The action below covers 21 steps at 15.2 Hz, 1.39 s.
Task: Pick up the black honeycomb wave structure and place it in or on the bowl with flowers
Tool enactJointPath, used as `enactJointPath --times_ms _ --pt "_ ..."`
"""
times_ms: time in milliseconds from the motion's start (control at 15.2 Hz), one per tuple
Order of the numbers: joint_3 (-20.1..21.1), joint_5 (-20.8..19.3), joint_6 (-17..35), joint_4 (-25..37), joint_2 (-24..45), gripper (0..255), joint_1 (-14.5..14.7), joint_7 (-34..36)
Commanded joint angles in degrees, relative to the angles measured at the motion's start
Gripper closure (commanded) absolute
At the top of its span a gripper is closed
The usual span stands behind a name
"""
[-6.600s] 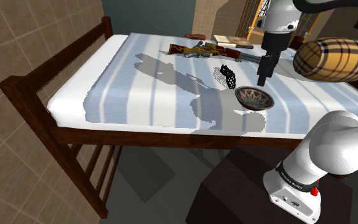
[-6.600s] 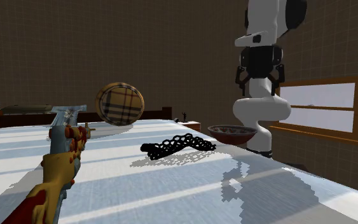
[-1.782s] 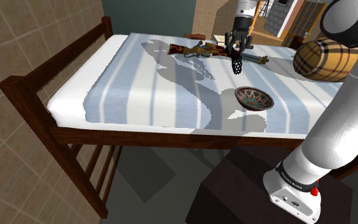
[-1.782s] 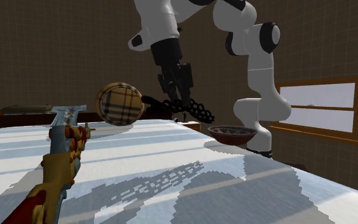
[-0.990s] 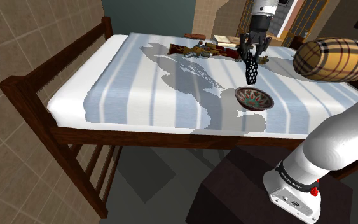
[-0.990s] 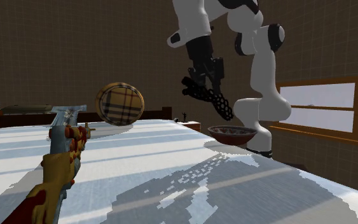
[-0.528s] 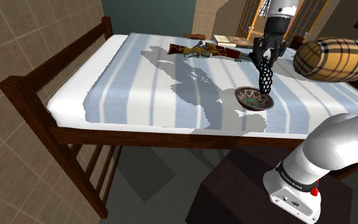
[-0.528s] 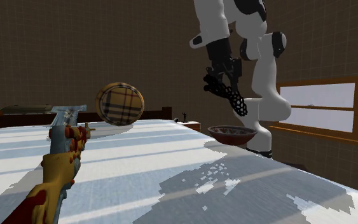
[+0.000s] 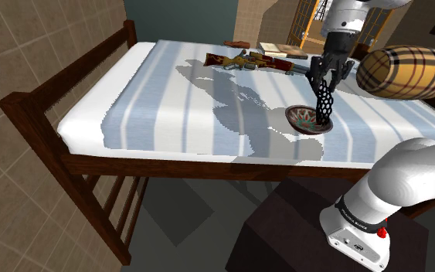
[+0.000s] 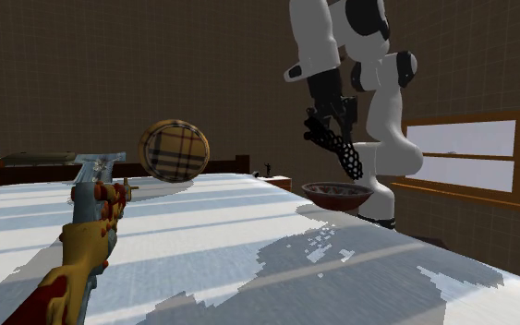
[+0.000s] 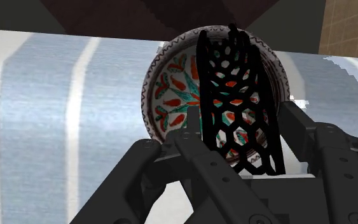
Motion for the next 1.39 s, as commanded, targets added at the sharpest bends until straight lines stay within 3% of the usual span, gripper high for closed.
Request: enactJointPath --times_ms 0,726,1254,1320 --pt "0.0 -0.1 1.6 -2.0 -0.4 255 -0.1 -0.1" --pt "-0.5 -0.5 10.5 -10.6 -0.1 255 -0.3 -1.0" --pt "-0.5 -0.5 10.5 -10.6 -0.1 255 -0.3 -1.0" --pt "-0.5 -0.5 10.5 -10.6 0.0 0 -0.3 -0.9"
